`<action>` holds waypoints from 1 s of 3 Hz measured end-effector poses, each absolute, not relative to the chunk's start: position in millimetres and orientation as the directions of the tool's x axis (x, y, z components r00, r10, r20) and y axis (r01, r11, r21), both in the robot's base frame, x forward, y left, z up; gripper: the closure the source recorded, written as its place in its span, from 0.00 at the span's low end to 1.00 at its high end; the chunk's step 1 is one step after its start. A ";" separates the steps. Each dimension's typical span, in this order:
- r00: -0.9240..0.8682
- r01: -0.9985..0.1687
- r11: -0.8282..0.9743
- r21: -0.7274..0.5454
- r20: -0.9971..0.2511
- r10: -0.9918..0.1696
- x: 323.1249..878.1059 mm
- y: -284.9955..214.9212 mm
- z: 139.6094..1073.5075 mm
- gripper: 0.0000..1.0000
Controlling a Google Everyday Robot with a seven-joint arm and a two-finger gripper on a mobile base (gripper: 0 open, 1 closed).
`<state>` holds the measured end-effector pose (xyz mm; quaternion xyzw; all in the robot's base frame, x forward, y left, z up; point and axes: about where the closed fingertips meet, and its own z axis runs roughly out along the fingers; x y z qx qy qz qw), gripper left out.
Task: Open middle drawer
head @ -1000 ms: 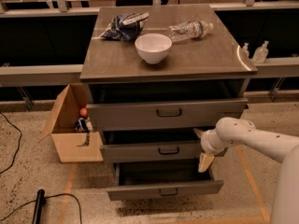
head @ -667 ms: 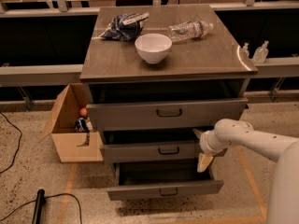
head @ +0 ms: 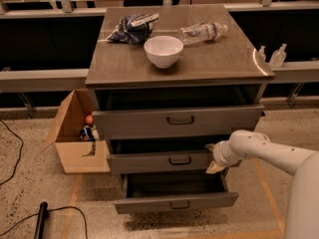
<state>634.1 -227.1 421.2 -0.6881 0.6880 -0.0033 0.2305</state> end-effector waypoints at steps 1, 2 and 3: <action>0.044 -0.945 0.065 -0.320 -0.322 -0.946 632.5 -230.2 418.0 0.64; 0.044 -0.945 0.065 -0.320 -0.323 -0.946 632.5 -230.6 419.8 0.66; 0.044 -0.945 0.065 -0.320 -0.323 -0.945 632.6 -230.5 423.6 0.42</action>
Offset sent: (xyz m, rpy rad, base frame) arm 0.0023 -0.0051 -0.0012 0.0004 0.0103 0.0004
